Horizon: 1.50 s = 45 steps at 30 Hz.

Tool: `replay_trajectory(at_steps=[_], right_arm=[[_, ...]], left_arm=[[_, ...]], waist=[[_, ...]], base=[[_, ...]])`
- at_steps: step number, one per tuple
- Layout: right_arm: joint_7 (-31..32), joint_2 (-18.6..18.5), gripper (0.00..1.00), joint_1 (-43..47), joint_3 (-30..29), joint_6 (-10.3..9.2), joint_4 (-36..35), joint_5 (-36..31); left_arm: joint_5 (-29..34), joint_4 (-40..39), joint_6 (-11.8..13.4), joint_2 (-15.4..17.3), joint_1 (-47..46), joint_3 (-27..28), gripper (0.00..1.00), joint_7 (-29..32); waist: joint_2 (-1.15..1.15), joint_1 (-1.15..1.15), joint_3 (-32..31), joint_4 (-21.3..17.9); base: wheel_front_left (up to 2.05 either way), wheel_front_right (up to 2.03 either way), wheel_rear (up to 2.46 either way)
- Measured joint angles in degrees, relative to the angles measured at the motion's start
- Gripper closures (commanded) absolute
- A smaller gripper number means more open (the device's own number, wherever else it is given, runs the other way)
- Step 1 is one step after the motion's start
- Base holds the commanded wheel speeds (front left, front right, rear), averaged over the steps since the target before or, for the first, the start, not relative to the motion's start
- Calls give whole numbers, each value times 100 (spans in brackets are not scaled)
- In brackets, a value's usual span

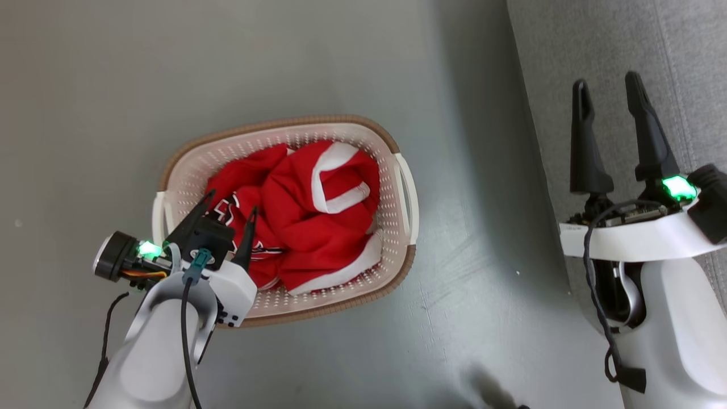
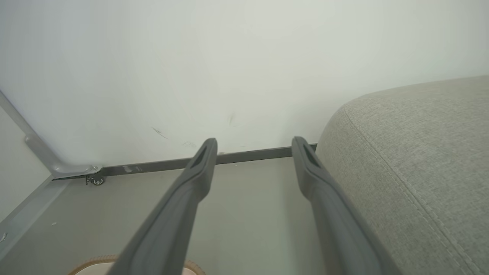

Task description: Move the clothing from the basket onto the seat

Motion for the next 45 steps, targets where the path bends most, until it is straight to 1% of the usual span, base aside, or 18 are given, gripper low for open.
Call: replay_trajectory(at_steps=[10,19,28,35,38,42,45], right_arm=[[0,-2,0,-321,94,0,-88,86],[0,-2,0,-551,160,0,-136,133],[0,-2,0,-669,204,0,-152,183],[0,-2,0,-840,225,0,-155,289],[0,-2,0,-870,237,0,-154,327],[0,-2,0,-885,241,0,-156,328],[0,-2,0,-890,257,0,-154,335]], left_arm=[[149,378,1,58,-400,-98,0,-1],[318,771,26,186,-734,-181,0,1],[458,1084,73,252,-1093,-254,0,135],[459,1283,237,353,-1338,-199,0,197],[460,1380,270,413,-1422,-168,0,263],[482,1423,374,411,-1544,-162,0,336],[513,1502,375,397,-1641,-176,0,400]], waist=[[0,0,455,-166],[0,0,813,-284],[0,0,1108,-357],[0,0,1285,-402],[0,0,1344,-421],[0,0,1394,-439],[0,0,1433,-456]], base=[[0,0,0],[0,0,0],[0,0,0],[0,0,0],[0,0,0],[0,0,0],[0,0,0]])
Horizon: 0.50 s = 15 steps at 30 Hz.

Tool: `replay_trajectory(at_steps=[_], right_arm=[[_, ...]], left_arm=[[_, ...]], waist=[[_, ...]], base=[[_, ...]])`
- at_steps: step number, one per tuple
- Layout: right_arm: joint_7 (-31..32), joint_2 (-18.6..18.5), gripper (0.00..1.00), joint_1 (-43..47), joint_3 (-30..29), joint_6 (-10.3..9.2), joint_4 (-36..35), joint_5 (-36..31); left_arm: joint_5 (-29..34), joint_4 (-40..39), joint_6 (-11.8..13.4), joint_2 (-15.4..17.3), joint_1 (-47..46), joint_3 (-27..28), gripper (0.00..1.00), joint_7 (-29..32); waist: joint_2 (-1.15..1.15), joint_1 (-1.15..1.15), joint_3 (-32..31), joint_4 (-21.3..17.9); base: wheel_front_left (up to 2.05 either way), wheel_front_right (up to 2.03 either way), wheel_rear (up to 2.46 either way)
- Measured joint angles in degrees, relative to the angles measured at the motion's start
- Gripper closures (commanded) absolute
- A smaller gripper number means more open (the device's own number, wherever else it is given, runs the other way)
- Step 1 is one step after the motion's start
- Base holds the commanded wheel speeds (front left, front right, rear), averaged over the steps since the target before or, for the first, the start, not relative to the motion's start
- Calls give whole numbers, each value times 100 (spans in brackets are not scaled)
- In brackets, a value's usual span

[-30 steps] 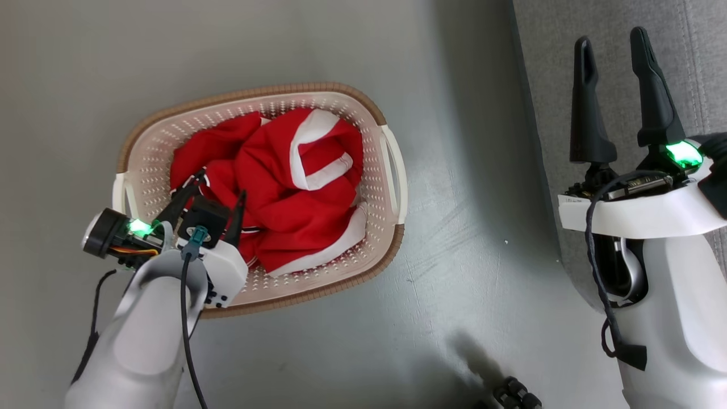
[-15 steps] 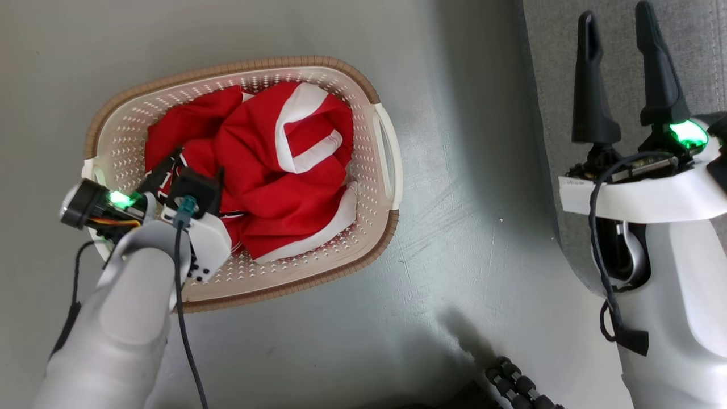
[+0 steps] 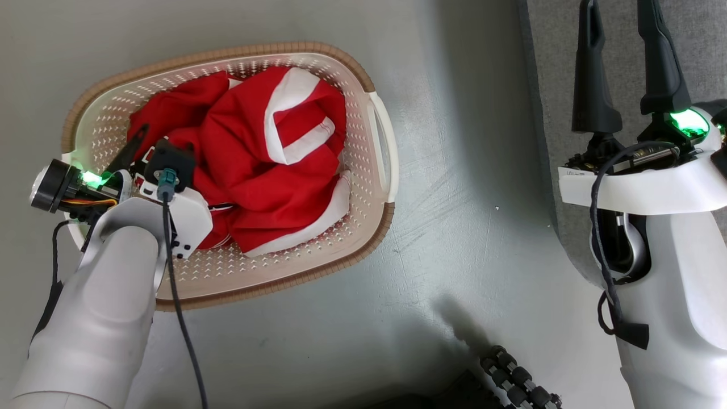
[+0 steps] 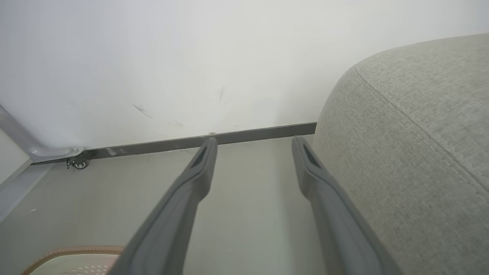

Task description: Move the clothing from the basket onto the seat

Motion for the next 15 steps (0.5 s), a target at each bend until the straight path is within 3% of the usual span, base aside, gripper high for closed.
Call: replay_trajectory(at_steps=[15], right_arm=[[0,0,0,-104,102,0,47,105]], left_arm=[[244,432,-64,-64,-236,-294,0,375]], waist=[[0,0,41,-73]], base=[[0,0,0]])
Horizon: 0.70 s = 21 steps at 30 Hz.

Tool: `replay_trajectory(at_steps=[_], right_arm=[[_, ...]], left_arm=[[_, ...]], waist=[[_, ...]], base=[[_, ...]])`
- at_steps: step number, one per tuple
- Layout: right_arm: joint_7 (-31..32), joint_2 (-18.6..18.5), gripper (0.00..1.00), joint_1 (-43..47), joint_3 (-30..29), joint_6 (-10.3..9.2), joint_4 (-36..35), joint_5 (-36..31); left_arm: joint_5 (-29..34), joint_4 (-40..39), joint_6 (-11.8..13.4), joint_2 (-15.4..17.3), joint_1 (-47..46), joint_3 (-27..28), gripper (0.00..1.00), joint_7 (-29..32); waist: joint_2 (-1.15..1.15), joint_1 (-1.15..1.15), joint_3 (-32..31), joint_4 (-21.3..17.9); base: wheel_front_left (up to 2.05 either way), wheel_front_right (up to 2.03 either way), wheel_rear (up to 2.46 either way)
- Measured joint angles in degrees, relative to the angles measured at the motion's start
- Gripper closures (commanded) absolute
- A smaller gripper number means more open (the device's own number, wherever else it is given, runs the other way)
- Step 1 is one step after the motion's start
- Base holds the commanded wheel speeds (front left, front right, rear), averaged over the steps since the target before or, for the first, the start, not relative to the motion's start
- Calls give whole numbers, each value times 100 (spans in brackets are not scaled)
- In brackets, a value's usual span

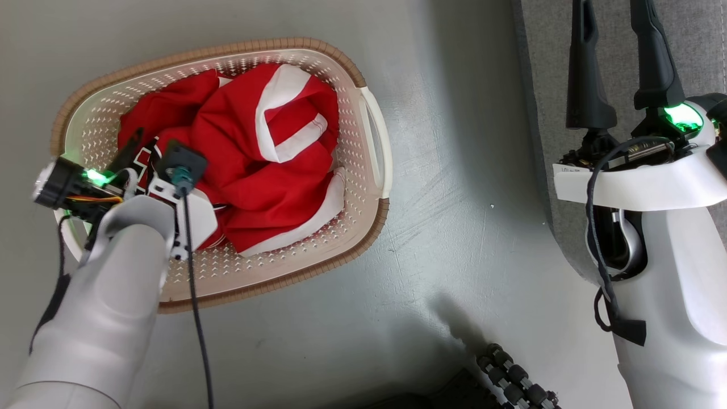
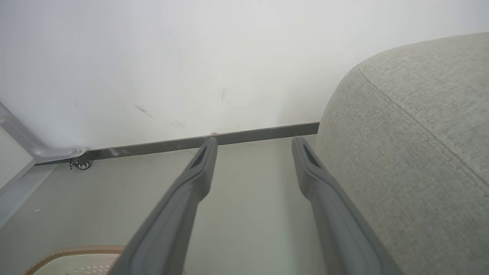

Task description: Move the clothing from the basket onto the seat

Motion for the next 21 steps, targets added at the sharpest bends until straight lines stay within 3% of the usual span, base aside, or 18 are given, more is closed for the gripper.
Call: replay_trajectory(at_steps=[1,4,5,6,10,14,21], right_arm=[[0,0,0,0,7,0,3,1],[0,0,0,0,21,0,20,5],[0,0,0,0,24,0,27,11],[0,0,0,0,29,0,34,15],[0,-1,0,0,37,0,49,36],[0,0,0,0,44,0,59,36],[0,-1,0,0,42,0,69,43]], left_arm=[[38,24,-31,-8,-16,-46,0,20],[119,109,-93,-74,-18,-147,24,109],[126,136,-96,-94,-18,-171,41,120],[148,171,-103,-116,-18,-194,51,156],[159,258,-157,-127,-19,-226,67,225],[166,298,-160,-137,-20,-249,100,227],[207,303,-143,-198,-43,-283,100,200]], waist=[[0,0,-3,-3],[0,0,-12,-12],[0,0,-15,-16],[0,0,-18,-19],[0,0,-32,-30],[0,0,-50,-37],[0,0,-95,-32]], base=[[0,0,0],[0,0,0],[0,0,0],[0,0,0],[0,0,0],[0,0,0],[0,0,0]])
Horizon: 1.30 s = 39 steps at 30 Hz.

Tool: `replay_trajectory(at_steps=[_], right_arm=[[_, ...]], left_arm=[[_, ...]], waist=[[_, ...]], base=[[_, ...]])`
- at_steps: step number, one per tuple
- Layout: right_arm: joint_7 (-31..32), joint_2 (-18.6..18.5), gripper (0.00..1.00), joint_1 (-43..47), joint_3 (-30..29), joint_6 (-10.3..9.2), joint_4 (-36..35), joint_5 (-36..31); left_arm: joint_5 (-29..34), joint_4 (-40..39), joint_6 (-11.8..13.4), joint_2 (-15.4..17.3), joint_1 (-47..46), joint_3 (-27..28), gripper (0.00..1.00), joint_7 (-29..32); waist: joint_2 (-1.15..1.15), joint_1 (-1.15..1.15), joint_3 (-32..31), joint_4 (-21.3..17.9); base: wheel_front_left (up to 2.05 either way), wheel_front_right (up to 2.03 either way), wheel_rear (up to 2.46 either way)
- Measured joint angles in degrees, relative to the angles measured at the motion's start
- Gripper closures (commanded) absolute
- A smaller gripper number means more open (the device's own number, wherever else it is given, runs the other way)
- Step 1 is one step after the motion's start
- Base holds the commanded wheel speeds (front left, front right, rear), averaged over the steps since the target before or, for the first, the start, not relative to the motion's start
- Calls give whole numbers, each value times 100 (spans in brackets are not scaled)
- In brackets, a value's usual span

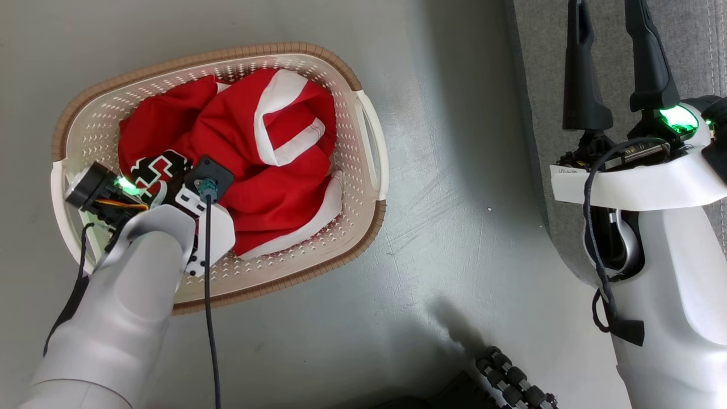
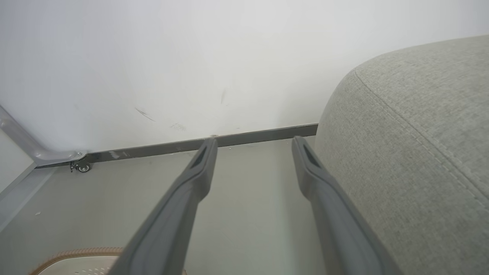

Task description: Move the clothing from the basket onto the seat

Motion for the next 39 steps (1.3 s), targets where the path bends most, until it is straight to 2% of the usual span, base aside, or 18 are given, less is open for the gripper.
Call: replay_trajectory(at_steps=[19,39], right_arm=[[0,0,0,1,4,0,65,-1],[0,-4,0,12,-7,0,215,-56]], left_arm=[[-60,-81,0,-145,-65,-16,100,-626],[-413,-557,116,-201,-19,182,100,-920]], waist=[[0,0,-175,127],[0,0,-572,372]], base=[[0,0,0],[0,0,0]])
